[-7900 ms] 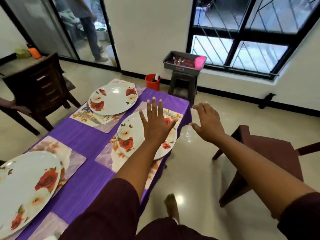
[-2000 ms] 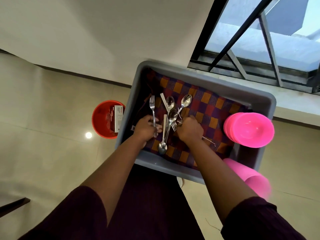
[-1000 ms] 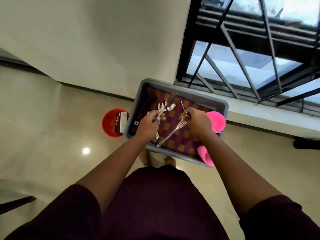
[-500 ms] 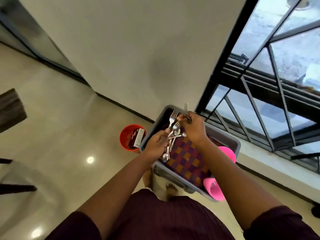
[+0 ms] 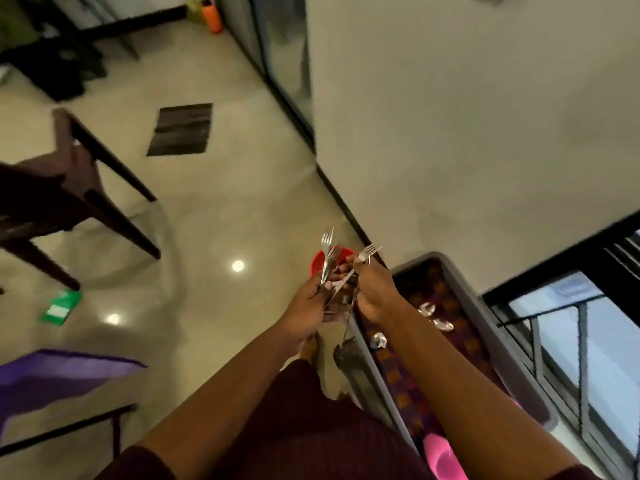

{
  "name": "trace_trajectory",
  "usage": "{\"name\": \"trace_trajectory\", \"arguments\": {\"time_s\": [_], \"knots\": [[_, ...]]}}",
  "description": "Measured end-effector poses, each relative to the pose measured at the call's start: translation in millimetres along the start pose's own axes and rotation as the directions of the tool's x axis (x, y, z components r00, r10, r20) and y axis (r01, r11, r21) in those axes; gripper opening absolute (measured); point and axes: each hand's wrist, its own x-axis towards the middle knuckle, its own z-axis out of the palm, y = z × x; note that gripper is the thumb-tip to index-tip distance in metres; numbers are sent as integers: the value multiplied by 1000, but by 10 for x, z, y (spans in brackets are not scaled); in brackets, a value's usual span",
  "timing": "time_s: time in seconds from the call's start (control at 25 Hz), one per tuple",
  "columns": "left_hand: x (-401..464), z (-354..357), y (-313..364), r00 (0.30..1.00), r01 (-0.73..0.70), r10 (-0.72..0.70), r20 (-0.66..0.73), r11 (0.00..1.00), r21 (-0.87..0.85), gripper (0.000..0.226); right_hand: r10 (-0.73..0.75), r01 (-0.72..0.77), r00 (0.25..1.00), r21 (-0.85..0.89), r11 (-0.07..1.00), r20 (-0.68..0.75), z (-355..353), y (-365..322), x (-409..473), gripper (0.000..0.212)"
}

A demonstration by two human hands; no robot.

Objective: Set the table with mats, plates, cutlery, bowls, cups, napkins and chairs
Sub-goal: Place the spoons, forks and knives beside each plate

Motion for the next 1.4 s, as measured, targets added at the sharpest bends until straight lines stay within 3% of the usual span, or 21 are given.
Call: {"name": "trace_trajectory", "arguments": {"time_s": [0.2, 0.48, 0.68, 0.8, 0.96, 1.08, 1.24, 1.4], "knots": [[-275, -362, -115, 975, -12, 11, -224, 1000, -6, 27, 78, -62, 991, -137, 989, 111, 637, 270, -20, 30], [-557, -780, -173, 890, -60, 20, -455, 995, -74, 20, 62, 20, 980, -412, 911, 187, 1321, 505, -176, 39], [-748, -1178, -202, 837, -103, -30, -546, 972, -211, 23, 88, 110, 946, -564, 818, 313, 1776, 650, -244, 18], [-973, -1537, -182, 776, -128, -65, -627, 958, -258, 23, 112, 243, 868, -610, 754, 484, 2120, 762, -318, 21], [-1389, -2047, -190, 720, -229, -80, -690, 910, -345, 21, 282, 182, 679, -527, 830, 678, 2660, 1006, -486, 42], [-1730, -2472, -233, 675, -302, -112, -729, 860, -412, 20, 360, 218, 577, -562, 798, 733, 3156, 1283, -582, 36], [-2121, -2962, -371, 662, -345, -126, -739, 824, -450, 22, 373, 282, 534, -575, 768, 759, 3867, 1690, -800, 21], [-2495, -3258, -603, 551, -363, -119, -826, 857, -365, 27, 447, 372, 484, -640, 673, 752, 4407, 2129, -1094, 23]]}}
